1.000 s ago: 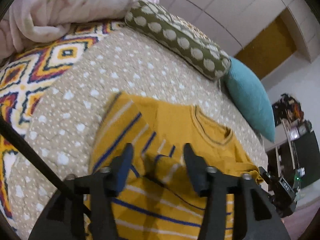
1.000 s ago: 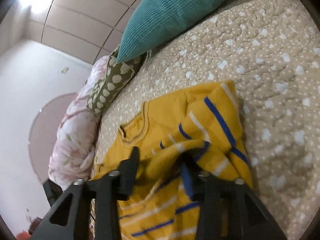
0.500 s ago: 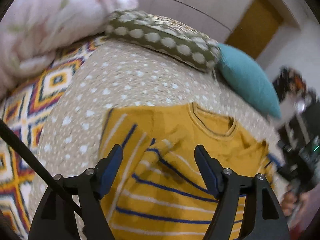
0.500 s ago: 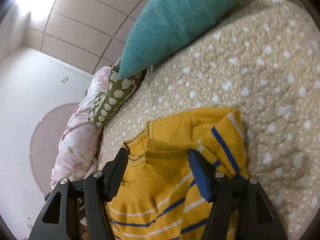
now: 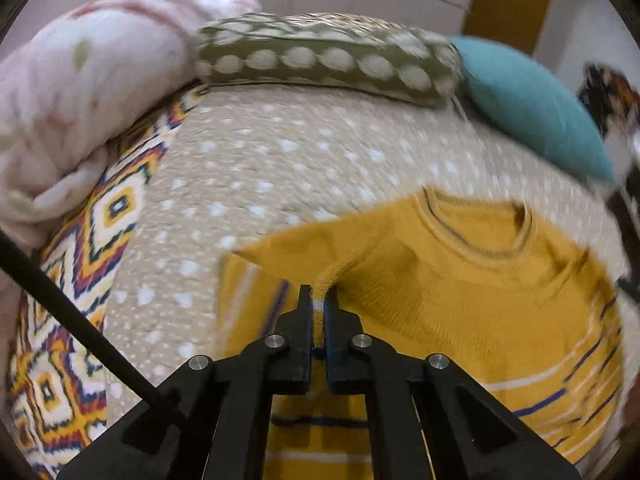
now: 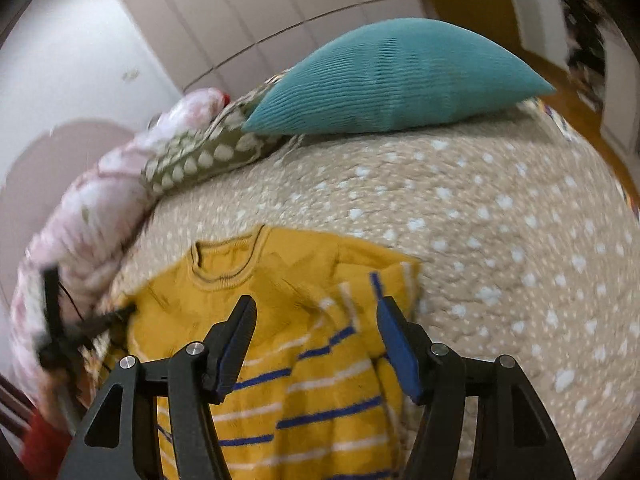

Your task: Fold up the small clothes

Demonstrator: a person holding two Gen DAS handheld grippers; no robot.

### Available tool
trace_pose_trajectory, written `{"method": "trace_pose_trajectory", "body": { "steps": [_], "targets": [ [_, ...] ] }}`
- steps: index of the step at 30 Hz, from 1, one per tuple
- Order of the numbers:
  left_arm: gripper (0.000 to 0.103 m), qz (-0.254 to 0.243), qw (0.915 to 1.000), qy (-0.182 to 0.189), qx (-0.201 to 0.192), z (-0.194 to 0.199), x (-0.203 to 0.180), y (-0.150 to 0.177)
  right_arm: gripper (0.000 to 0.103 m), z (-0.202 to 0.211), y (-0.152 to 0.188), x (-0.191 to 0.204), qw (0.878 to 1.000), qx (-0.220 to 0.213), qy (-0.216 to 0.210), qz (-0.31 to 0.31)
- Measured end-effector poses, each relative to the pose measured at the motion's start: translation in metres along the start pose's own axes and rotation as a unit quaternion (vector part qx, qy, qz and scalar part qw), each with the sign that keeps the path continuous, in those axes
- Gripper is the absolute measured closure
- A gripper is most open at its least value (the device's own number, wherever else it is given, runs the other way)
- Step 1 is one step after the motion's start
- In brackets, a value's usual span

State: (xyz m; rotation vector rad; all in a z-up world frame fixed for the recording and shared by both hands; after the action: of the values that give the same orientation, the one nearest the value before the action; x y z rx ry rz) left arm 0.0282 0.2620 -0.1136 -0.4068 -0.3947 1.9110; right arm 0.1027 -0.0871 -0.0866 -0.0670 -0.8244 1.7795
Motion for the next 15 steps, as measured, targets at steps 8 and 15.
{"method": "trace_pose_trajectory", "body": {
  "steps": [8,15],
  "targets": [
    [0.091,0.017,0.9988,-0.033,0.033,-0.029,0.013,0.009,0.038,-0.086,-0.007,-0.015,0.988,0.081,0.132,0.021],
    [0.058,0.034,0.9992,-0.017,-0.014,0.020,0.022,0.021,0.038,-0.045,-0.015,-0.020,0.987,0.027,0.158,-0.008]
  ]
}}
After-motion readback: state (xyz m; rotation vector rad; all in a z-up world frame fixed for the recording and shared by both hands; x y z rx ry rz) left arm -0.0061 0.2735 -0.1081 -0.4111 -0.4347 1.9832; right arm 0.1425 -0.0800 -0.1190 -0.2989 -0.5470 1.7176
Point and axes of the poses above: each gripper's, at about its wrist camera, not at the fingertips, and z roughly against the way its jaws point, x to its left, y to its underside, the point moved 8 cm from there along -z, roughly the way its jaws point, and after that the axes turned 5 degrees about x, right-handed, at the moved point
